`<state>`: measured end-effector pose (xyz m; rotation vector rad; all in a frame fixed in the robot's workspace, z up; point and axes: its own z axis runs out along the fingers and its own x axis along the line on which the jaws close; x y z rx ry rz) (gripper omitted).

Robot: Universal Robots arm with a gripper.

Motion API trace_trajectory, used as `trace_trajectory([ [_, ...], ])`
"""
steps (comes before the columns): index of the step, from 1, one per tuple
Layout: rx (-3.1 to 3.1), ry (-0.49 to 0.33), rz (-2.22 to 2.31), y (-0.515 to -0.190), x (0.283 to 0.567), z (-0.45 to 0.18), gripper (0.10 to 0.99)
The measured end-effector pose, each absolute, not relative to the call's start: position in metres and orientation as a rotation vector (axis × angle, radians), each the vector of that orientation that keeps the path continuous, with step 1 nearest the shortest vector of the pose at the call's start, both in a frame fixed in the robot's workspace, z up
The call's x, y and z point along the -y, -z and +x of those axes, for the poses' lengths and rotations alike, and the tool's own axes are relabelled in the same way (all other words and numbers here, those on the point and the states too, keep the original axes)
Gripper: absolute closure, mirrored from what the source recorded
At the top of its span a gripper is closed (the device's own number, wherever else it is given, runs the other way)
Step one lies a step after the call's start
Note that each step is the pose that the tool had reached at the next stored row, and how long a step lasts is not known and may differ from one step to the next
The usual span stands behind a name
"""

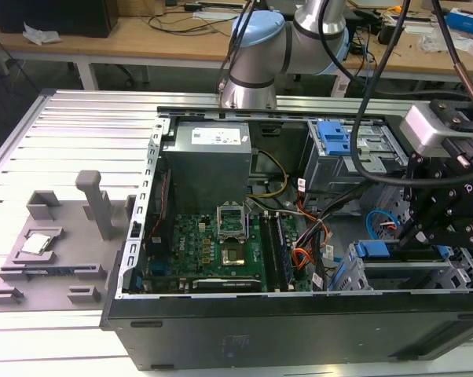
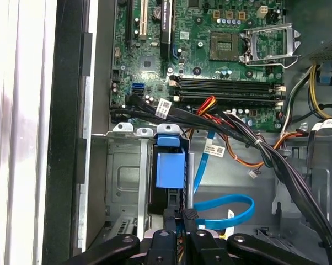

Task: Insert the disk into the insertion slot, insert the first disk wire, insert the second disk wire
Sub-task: 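Insert the second disk wire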

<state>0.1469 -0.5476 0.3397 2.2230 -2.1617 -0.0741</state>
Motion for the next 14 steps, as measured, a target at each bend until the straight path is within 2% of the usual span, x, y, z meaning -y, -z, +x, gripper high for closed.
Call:
trace_trajectory([
  [6,2.163,0.077,2.224,-0.336,0.548,0.147,0.910],
  [7,2.163,0.076,2.224,-0.339,0.548,0.147,0.847],
  [11,2.162,0.076,2.224,-0.362,0.547,0.147,0.847],
  [13,2.163,0.076,2.224,-0.370,0.547,0.147,0.863],
  [14,2.162,0.076,2.224,-0.375,0.547,0.147,0.980],
])
